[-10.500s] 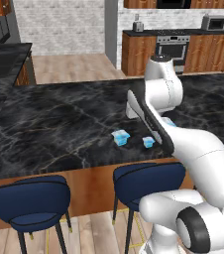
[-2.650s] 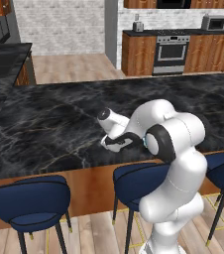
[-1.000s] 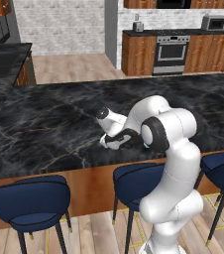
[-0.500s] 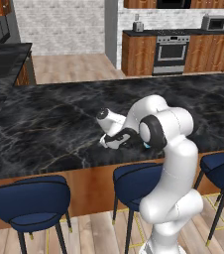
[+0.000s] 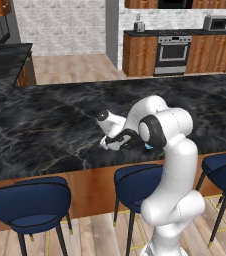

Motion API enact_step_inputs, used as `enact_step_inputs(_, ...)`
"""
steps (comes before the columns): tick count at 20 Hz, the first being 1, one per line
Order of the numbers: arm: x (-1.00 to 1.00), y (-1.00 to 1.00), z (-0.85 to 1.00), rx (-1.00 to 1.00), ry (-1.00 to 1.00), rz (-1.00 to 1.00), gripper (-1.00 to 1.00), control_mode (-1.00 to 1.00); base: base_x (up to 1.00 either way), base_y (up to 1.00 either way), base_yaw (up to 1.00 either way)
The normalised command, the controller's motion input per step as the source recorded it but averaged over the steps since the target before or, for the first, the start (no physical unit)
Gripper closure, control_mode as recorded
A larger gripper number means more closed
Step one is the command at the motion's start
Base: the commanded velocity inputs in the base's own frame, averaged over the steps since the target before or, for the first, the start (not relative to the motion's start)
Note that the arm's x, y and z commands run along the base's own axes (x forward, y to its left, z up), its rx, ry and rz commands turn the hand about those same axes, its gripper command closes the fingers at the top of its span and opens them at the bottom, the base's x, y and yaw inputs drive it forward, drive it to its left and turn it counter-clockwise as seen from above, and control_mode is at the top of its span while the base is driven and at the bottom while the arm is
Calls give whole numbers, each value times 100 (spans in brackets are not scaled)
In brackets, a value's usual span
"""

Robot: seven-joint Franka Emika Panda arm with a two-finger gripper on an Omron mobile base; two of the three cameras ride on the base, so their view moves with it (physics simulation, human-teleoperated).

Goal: Stack the yogurt containers by placing the smaller containers on top of the larger containers.

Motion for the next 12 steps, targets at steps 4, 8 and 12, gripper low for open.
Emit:
enact_step_inputs(4,1,0,0,0,0,0,-100,-100,0,0,0)
enact_step_inputs(8,0,0,0,0,0,0,100,-100,0,0,0)
enact_step_inputs(12,0,0,0,0,0,0,100,-100,0,0,0)
